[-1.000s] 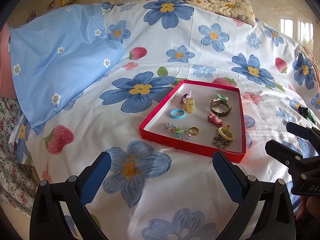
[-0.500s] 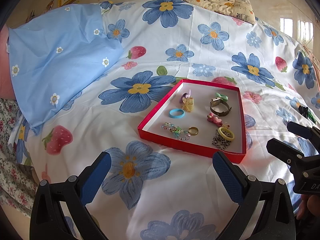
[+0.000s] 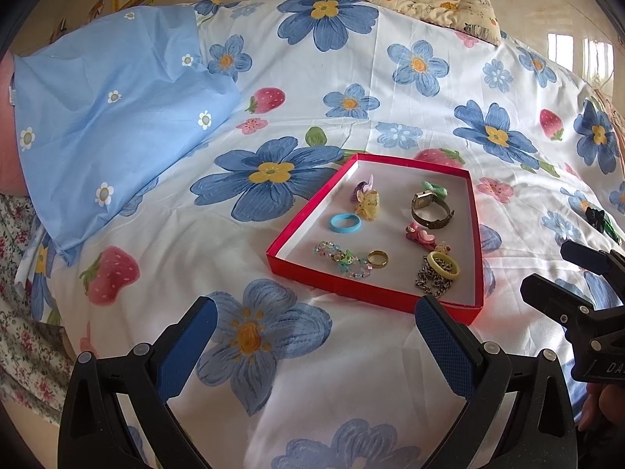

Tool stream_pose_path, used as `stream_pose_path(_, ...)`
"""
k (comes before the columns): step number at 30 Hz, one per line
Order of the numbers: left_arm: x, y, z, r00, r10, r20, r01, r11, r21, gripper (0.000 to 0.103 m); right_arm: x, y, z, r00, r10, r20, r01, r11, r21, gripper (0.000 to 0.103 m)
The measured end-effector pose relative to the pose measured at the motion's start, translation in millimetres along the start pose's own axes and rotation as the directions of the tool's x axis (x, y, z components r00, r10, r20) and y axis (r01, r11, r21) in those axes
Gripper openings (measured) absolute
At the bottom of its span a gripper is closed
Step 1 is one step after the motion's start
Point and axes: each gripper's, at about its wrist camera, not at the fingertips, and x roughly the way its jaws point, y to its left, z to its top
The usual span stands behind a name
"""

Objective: Organize jewelry

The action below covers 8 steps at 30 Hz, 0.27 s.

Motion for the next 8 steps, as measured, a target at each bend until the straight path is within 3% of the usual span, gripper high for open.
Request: stream_pose_path(8, 5.6, -4.8, 5.7, 1.0, -0.023, -0.013, 0.023, 1.0, -0.005, 0.102, 7.6, -2.2, -0.3, 1.0, 0.003, -0.016, -0.003, 1.0, 0.005, 0.102)
